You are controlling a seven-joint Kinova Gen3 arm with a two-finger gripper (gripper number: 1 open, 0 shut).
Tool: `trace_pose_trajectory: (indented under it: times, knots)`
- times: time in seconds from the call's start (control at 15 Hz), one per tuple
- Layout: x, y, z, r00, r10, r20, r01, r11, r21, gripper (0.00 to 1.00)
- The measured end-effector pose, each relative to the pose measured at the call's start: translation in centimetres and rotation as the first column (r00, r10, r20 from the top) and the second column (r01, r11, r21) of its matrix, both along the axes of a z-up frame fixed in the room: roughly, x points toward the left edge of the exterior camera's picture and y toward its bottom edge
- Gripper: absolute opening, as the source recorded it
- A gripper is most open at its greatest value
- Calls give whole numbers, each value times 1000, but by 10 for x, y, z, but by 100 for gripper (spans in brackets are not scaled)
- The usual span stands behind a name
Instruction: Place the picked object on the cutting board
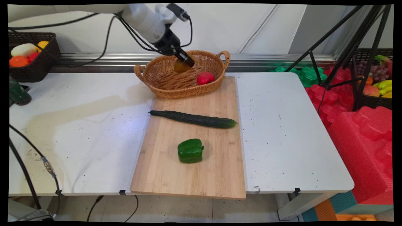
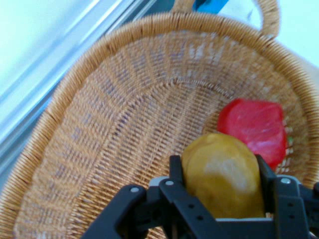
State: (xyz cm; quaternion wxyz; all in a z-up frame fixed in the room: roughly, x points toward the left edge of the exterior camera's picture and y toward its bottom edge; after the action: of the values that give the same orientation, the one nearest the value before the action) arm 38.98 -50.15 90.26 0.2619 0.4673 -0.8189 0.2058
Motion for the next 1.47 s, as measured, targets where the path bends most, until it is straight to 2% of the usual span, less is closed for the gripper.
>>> trace_pose_trajectory:
  times: [0.27,0.4,0.6,0.93,1.2,1.47]
  knots:
    - [1,44,31,998,-64,1,64,996,-55,0]
    - [2,70,39,994,-108,7,108,992,-58,0]
    - [-2,112,43,982,-188,20,189,981,-35,0]
    - [-15,168,32,959,-279,44,277,960,31,0]
    - [-30,195,11,946,-313,79,305,947,95,0]
    - [-42,211,-13,938,-331,108,314,938,144,0]
